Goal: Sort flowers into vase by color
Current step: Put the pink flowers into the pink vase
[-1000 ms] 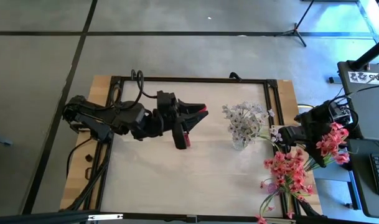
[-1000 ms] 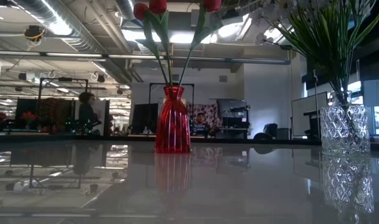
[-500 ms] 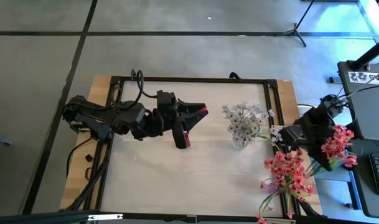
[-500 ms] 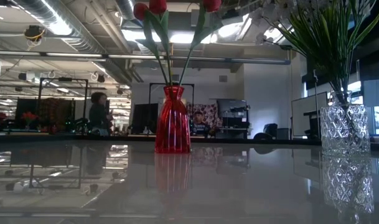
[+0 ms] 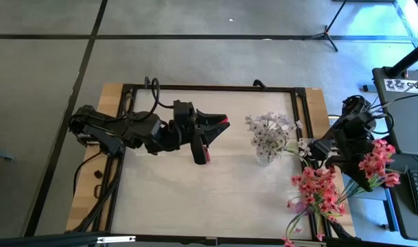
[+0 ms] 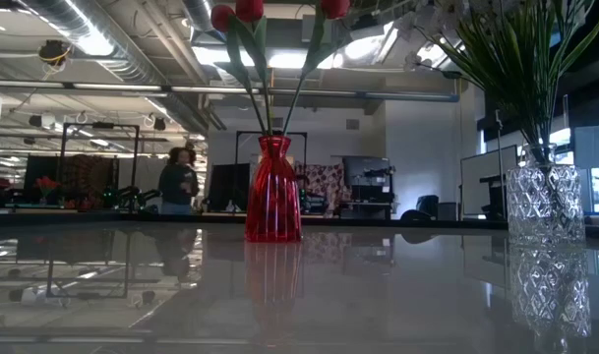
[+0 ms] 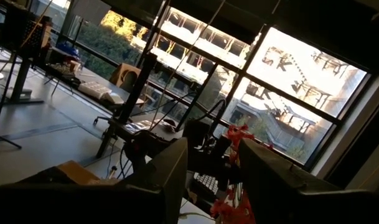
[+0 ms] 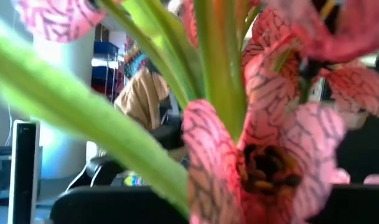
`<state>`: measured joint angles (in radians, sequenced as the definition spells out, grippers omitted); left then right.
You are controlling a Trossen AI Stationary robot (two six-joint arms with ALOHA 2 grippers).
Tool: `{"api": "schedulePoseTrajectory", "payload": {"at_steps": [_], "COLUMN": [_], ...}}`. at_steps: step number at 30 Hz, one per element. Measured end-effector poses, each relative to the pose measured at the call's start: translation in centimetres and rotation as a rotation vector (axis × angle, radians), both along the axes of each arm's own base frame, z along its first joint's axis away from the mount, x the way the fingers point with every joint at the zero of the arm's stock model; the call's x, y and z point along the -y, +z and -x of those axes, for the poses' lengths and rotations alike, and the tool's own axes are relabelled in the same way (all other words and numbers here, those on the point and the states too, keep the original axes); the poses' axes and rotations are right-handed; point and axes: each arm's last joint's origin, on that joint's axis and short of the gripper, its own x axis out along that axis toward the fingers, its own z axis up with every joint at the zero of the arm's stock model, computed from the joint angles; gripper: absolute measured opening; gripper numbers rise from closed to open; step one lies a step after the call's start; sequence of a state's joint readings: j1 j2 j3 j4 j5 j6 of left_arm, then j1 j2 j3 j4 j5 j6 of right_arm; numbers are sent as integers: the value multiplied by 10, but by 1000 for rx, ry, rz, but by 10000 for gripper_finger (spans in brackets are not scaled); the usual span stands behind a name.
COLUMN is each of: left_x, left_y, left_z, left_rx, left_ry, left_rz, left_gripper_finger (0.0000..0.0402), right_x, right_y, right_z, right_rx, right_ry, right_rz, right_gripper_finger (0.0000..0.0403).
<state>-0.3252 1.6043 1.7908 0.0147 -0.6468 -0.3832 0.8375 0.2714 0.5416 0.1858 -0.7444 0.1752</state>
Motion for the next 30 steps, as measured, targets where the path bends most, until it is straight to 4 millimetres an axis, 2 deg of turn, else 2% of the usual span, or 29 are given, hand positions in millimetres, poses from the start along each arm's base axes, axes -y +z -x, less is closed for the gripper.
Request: {"api": "schedulePoseTrajectory", "payload": {"at_steps": [7,16,24,30], "left_x": [0,0,-1,-4], "left_y": [-1,-1,-2,-2], "left_z": [0,0,0,-1], "left_rx": [-9,-17,-35,-36], "left_ry": [0,4,29,41], "left_rz": [-5,-27,-29,-29], "left_gripper_finger": [141,141,141,141], "right_x": [-12,-7,-9,-10], "right_y": [1,17,5,2], "right_z": [-5,0,-2,-3], "right_rx": [-53,-3,-45,-42], "right_ry": [-21,-62,-108,-113], "right_rz": [118,103,228,258], "right_gripper_finger": [0,0,0,0]}}
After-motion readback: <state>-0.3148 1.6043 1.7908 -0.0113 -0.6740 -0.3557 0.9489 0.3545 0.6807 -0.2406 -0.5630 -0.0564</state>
